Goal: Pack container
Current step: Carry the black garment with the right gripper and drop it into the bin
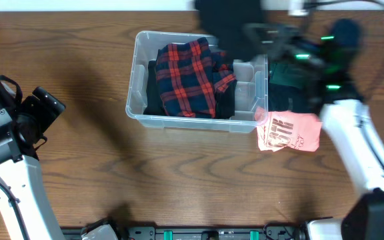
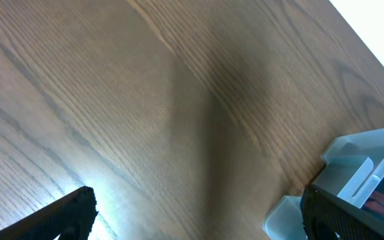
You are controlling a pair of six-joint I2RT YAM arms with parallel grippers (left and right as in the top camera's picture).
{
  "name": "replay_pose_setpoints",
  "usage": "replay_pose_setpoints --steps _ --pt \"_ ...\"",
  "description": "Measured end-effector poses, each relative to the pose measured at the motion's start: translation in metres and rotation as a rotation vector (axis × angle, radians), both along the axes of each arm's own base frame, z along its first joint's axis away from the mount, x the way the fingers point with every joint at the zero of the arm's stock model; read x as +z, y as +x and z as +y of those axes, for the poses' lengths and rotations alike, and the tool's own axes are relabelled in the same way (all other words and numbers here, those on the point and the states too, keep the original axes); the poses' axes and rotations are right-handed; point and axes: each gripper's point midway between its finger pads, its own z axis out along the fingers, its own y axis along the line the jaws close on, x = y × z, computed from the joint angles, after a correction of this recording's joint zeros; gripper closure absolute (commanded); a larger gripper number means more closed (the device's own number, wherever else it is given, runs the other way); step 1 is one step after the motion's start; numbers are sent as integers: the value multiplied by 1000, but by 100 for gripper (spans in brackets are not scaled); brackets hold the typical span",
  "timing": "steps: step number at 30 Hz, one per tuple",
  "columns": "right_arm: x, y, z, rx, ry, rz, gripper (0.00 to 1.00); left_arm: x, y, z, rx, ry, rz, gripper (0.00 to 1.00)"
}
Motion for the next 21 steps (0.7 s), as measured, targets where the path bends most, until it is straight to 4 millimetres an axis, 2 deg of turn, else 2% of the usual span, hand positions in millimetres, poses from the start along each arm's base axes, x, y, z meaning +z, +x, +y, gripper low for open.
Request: replay_pose_setpoints --steps 5,7,9,12,14,16,18,21 --pt "-25 -21 116 90 44 -33 99 0 0 0 0 0 1 2" --pt "-46 -30 145 120 39 5 99 0 0 0 0 0 1 2" --pt "-76 -33 163 133 13 72 99 0 0 0 1 -1 1 2" --pt "-130 -24 161 94 -72 207 99 0 0 0 0 -1 1 2" --pt "-167 -13 142 36 -151 302 99 0 0 0 0 -1 1 2" --pt "-196 -4 118 -20 -222 376 99 0 0 0 1 -1 1 2" --pt "-210 4 95 -63 -264 415 99 0 0 0 1 0 1 2" --pt "-213 11 80 -78 -277 419 99 0 0 0 1 0 1 2"
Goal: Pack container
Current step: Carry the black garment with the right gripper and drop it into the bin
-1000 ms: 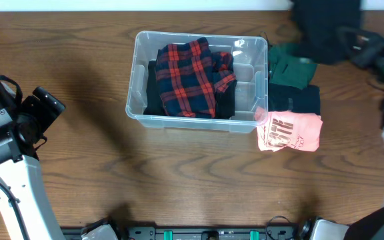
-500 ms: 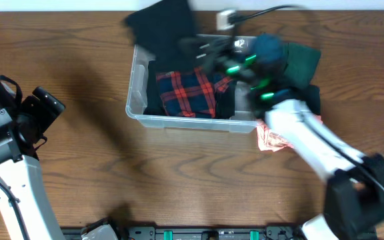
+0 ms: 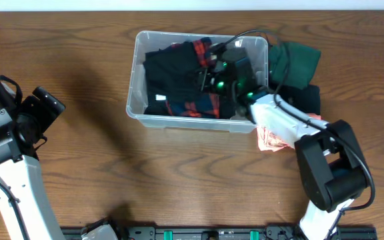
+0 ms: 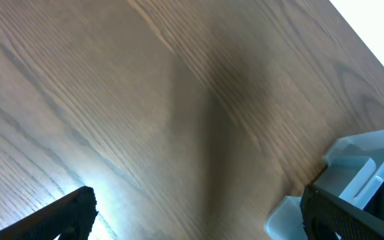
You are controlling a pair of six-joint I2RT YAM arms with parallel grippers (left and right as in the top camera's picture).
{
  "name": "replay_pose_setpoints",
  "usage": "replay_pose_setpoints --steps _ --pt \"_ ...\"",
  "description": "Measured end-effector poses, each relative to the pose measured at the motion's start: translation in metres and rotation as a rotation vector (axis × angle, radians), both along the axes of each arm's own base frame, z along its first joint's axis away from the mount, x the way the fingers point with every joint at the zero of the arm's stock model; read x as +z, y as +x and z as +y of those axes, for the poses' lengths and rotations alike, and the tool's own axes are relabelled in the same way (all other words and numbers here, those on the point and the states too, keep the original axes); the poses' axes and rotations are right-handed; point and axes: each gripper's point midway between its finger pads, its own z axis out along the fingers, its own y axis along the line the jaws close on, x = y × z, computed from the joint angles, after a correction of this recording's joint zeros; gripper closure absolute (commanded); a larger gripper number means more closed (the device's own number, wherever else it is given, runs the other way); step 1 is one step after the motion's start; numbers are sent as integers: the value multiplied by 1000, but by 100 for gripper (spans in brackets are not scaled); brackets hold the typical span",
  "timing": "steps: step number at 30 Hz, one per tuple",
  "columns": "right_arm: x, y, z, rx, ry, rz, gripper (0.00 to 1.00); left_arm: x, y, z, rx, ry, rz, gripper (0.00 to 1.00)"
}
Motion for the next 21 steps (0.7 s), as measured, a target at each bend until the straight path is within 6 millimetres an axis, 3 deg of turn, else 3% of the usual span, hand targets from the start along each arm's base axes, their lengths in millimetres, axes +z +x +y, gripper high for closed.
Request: replay_pose_setpoints --steps 3,7,12,15,17,19,21 --pt "-7 -3 -3 5 -23 21 94 0 0 0 0 0 0 2" --pt "-12 -7 -4 28 -67 12 52 0 0 0 0 0 1 2" --pt "-9 -9 -7 42 -107 -18 40 0 0 0 0 -1 1 2" --pt "11 -5 -15 26 -109 -61 37 0 0 0 -1 0 1 2" --pt "36 0 -31 -5 -108 -110 33 0 0 0 0 0 0 2" --pt "68 5 -59 -62 -119 -168 29 0 0 0 0 0 0 2" --pt "99 7 -94 -133 -145 -221 17 0 0 0 0 0 0 2"
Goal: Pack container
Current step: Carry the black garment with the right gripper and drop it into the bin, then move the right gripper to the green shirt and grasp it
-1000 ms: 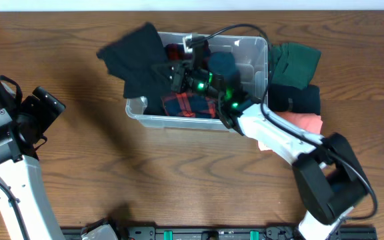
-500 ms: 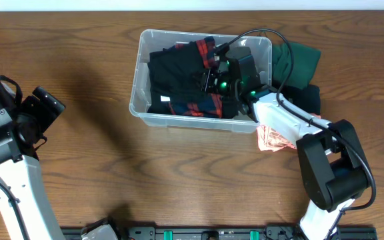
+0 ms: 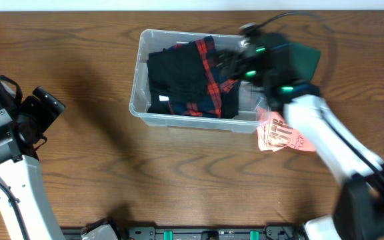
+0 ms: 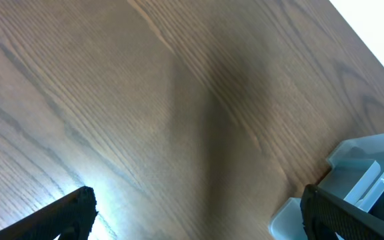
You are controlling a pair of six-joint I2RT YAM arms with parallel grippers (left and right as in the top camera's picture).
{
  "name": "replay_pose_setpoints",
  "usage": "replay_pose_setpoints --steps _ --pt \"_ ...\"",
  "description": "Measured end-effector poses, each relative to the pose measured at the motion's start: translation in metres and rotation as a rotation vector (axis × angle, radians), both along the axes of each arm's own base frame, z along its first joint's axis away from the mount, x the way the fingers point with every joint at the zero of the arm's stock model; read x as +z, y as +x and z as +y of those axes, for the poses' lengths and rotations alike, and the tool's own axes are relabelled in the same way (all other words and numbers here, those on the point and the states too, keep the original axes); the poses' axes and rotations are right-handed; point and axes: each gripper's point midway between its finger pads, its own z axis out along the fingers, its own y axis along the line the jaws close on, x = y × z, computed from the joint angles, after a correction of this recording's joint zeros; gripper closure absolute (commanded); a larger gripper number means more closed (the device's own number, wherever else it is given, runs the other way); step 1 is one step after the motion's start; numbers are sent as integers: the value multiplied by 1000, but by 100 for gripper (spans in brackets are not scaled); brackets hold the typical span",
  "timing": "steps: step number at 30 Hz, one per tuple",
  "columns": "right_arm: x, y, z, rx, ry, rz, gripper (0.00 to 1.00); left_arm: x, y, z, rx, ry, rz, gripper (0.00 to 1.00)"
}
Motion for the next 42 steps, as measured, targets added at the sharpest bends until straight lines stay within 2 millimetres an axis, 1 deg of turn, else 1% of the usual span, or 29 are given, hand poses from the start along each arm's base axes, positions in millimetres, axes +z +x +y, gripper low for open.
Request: replay_pose_setpoints --steps 2,3,5,6,8,10,12,13,14,15,18,22,24,27,28,30,33,34,37,41,42 --pt "28 0 -42 -79 -44 -61 14 0 0 0 0 0 0 2" --pt "38 1 -64 -119 -70 -88 14 0 0 0 0 0 0 2" --pt "51 0 -115 -212 -122 -110 12 0 0 0 0 0 0 2" --pt "51 0 -137 -253 -143 -106 12 0 0 0 0 0 0 2" --pt "43 2 -186 -342 -173 -74 12 0 0 0 0 0 0 2" --pt "28 4 -222 -403 -184 -31 12 0 0 0 0 -1 0 2" --pt "7 9 -250 -443 -178 13 11 0 0 0 0 0 0 2" --pt "-3 13 -260 -457 -171 30 11 0 0 0 0 -1 1 2" --pt "-18 19 -271 -468 -163 51 11 0 0 0 0 0 0 2" --pt "-31 26 -278 -475 -157 62 11 0 0 0 0 -1 1 2" --pt "-76 44 -291 -492 -122 112 11 0 0 0 0 0 0 2" --pt "-132 61 -293 -509 -43 175 13 0 0 0 0 -1 0 2" --pt "-158 65 -291 -518 7 221 14 0 0 0 0 0 0 2" --pt "-188 66 -288 -541 85 284 15 0 0 0 0 0 0 2" --pt "-194 67 -286 -544 113 295 16 0 0 0 0 0 0 2" --pt "-192 71 -284 -557 174 302 17 0 0 0 0 0 0 2" --pt "-193 72 -279 -566 259 334 25 0 0 0 0 0 0 2" --pt "-194 72 -276 -567 284 347 29 0 0 0 0 0 0 2" --pt "-197 71 -272 -565 329 380 46 0 0 0 0 -1 0 2" --pt "-204 68 -268 -570 359 418 66 0 0 0 0 0 0 2" --pt "-205 67 -267 -570 368 428 73 0 0 0 0 0 0 2"
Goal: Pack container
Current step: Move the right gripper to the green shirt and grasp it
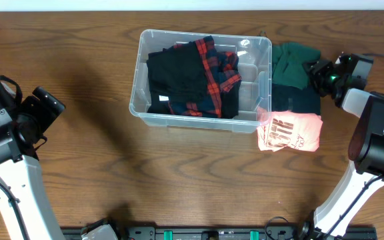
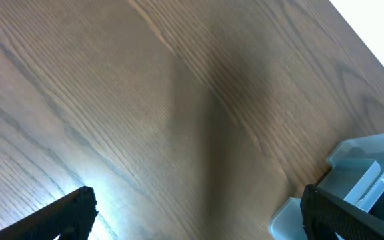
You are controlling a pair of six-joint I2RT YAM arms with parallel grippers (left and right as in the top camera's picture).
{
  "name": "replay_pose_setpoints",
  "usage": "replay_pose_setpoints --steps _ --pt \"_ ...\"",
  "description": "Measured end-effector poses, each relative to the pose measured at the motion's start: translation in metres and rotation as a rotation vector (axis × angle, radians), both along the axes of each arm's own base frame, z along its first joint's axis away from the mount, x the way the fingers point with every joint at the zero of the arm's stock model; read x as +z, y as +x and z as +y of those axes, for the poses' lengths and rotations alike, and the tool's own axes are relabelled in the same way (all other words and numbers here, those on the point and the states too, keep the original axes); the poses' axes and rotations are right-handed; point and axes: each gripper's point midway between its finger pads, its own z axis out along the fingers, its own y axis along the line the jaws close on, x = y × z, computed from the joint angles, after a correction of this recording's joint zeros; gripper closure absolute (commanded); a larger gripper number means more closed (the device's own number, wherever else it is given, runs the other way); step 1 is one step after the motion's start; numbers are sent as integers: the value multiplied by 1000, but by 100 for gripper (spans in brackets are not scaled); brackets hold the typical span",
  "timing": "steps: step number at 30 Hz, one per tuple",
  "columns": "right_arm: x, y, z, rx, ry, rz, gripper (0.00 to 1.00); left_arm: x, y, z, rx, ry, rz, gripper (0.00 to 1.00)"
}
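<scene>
The clear plastic container (image 1: 267,73) stands at the table's top middle. It holds a black garment (image 1: 175,73) lying over a red and navy plaid shirt (image 1: 219,73). Just right of it lie a green garment (image 1: 289,60), a dark garment (image 1: 295,100) and a pink printed garment (image 1: 289,131). My right gripper (image 1: 317,69) is at the green garment's right edge; how its jaws stand is unclear from above. My left gripper (image 2: 195,217) hangs wide open over bare wood at the far left, with the container's corner (image 2: 369,167) beside its right finger (image 2: 352,213).
The left arm (image 1: 12,153) stands along the table's left edge. The right arm's white link (image 1: 372,127) runs down the right edge. Wooden table (image 1: 179,180) stretches in front of the container.
My right arm was over the container's right end and is now to the right, at the green garment. The container's contents and the left arm are unchanged.
The plaid shirt first lay on top in the container, with my right arm blurred above its right end beside something dark. Then the gripper was down in the container and a black garment covered the plaid. The arm then stood above it, and now sits by the pile.
</scene>
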Motion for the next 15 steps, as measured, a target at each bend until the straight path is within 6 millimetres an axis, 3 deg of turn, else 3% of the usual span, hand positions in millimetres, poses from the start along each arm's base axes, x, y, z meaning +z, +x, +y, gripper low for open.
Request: replay_pose_setpoints --steps 6,10,12,15 --pt "2 -4 1 23 60 -6 98 0 0 0 -1 0 0 2" --pt "18 -9 -3 46 108 -38 99 0 0 0 0 0 0 2" --pt "45 -11 -6 68 125 -93 99 0 0 0 -1 0 0 2" --pt "120 -13 -2 128 126 -254 99 0 0 0 0 0 0 2"
